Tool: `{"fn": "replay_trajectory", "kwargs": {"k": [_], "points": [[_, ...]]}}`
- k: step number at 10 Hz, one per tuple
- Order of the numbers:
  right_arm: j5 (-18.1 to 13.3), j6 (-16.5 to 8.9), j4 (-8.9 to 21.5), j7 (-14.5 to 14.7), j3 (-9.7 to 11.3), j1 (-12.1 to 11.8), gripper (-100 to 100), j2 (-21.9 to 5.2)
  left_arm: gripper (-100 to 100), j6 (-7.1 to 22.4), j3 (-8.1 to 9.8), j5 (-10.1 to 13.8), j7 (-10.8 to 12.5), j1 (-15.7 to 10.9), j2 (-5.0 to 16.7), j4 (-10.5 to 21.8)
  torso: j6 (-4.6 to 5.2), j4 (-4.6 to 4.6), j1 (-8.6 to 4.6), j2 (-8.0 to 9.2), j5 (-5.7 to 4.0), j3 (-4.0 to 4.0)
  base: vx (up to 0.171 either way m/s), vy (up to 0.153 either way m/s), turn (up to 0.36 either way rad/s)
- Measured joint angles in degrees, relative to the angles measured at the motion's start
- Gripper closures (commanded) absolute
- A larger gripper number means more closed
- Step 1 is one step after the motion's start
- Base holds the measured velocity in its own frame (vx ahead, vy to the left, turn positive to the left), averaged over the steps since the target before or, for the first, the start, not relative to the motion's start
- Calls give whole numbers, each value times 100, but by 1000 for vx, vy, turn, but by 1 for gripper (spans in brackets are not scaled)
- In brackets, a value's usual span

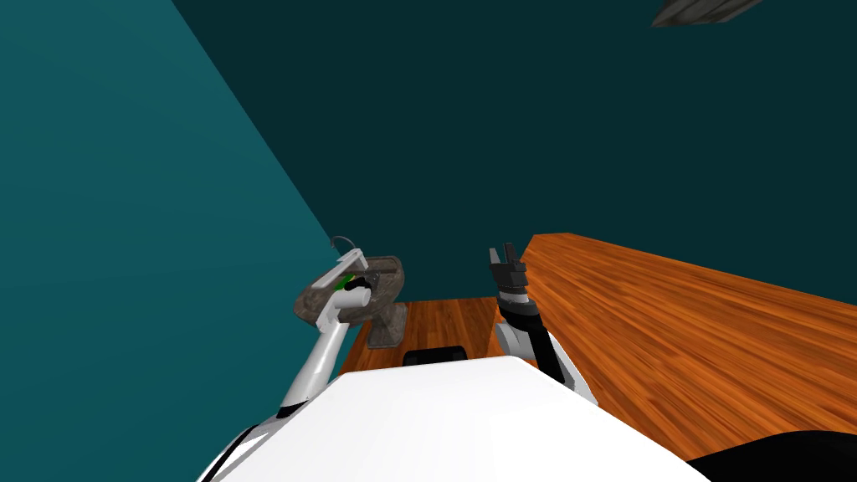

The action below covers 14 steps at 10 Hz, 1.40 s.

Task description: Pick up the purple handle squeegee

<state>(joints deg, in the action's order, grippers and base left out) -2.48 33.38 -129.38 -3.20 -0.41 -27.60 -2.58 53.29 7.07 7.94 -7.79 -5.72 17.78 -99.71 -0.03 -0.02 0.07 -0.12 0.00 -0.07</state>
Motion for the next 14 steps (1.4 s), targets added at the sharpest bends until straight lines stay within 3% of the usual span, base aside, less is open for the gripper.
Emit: {"fn": "replay_trajectory", "kwargs": {"k": [14], "points": [[0, 0, 0, 0, 0, 0, 0, 0, -100, 2030, 111, 174, -276, -631, 133, 666, -1, 0, 0, 0, 0, 0, 36, 19, 2]]}}
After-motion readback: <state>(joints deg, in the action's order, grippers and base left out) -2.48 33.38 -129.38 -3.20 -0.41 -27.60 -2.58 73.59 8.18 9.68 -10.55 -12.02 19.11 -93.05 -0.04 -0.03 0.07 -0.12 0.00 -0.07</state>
